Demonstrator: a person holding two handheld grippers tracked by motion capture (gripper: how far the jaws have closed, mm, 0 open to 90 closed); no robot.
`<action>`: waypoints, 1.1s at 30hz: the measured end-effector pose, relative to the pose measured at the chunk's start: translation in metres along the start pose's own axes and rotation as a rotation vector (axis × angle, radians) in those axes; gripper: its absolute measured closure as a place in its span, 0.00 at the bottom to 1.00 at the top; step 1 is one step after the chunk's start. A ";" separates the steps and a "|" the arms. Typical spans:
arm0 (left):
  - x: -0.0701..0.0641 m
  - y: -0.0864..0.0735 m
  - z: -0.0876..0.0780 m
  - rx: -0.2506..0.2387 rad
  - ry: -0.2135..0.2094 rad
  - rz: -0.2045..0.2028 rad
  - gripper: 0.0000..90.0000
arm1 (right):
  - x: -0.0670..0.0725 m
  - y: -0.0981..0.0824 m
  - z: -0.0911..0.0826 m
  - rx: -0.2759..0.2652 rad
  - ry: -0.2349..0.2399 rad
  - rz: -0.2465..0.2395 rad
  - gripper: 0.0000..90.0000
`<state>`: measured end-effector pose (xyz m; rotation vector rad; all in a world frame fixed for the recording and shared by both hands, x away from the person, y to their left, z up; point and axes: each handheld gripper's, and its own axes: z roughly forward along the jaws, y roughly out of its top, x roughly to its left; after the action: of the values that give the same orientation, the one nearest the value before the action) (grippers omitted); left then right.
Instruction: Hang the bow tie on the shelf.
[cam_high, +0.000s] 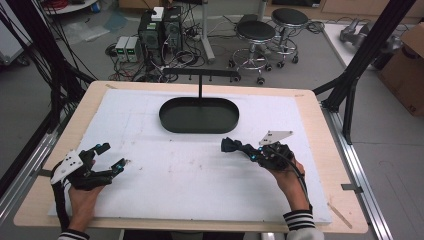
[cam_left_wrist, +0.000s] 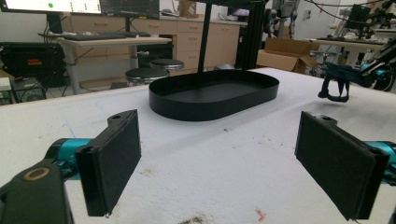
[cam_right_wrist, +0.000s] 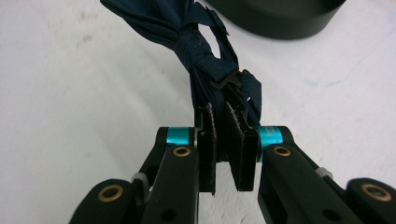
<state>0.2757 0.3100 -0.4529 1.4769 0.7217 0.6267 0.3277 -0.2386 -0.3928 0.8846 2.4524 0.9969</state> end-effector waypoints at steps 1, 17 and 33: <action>0.000 0.000 0.000 0.000 0.000 -0.001 0.16 | 0.001 0.001 -0.001 -0.038 -0.007 0.009 0.92; 0.000 0.000 0.000 0.000 -0.001 0.000 0.16 | -0.002 0.026 -0.010 -0.230 -0.041 0.085 0.92; 0.000 0.000 0.000 -0.003 -0.003 0.003 0.16 | -0.021 0.087 0.009 -0.297 -0.019 0.098 0.92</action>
<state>0.2756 0.3101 -0.4530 1.4757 0.7159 0.6273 0.3840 -0.1990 -0.3344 0.9122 2.1853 1.3373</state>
